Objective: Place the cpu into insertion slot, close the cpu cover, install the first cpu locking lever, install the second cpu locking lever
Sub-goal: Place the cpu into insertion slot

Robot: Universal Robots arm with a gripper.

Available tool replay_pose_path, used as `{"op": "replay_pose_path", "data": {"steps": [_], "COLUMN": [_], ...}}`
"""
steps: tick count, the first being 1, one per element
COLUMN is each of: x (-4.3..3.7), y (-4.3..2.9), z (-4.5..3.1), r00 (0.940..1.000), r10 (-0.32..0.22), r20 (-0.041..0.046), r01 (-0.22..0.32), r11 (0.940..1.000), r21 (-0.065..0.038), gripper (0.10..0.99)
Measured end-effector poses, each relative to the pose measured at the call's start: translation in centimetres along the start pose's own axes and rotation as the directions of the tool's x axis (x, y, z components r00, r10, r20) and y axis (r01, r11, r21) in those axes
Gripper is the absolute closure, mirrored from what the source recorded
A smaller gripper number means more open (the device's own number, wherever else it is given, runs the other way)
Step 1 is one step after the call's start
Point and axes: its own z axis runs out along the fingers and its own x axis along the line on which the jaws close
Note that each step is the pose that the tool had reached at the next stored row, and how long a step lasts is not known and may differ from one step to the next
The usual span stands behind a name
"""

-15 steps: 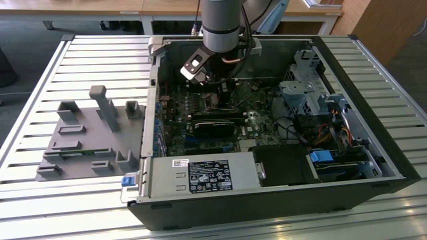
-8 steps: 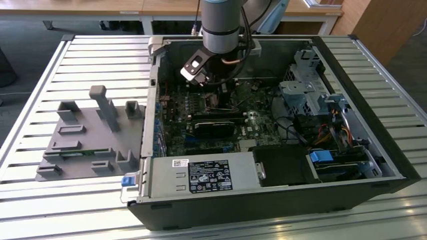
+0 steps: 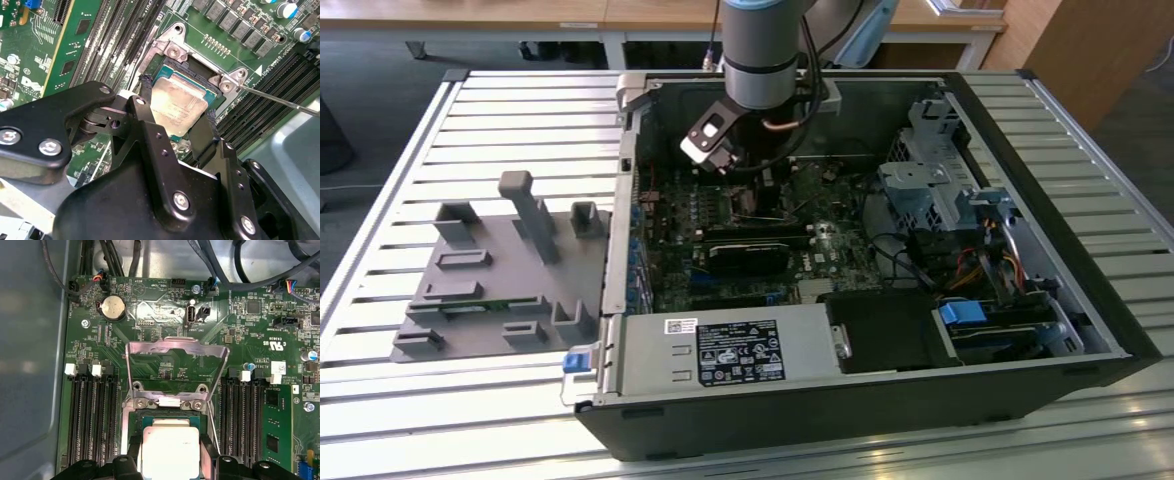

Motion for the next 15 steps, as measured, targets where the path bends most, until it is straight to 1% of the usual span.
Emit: {"op": "replay_pose_path", "data": {"steps": [8,15], "x": [0.01,0.07], "y": [-0.03,-0.03], "z": [0.23,0.38], "r00": [1.0,1.0], "r10": [0.002,0.002], "r20": [0.0001,-0.0015], "r01": [-0.002,-0.002], "r11": [1.0,1.0], "r21": [0.0,0.0], "gripper": [0.545,0.545]}}
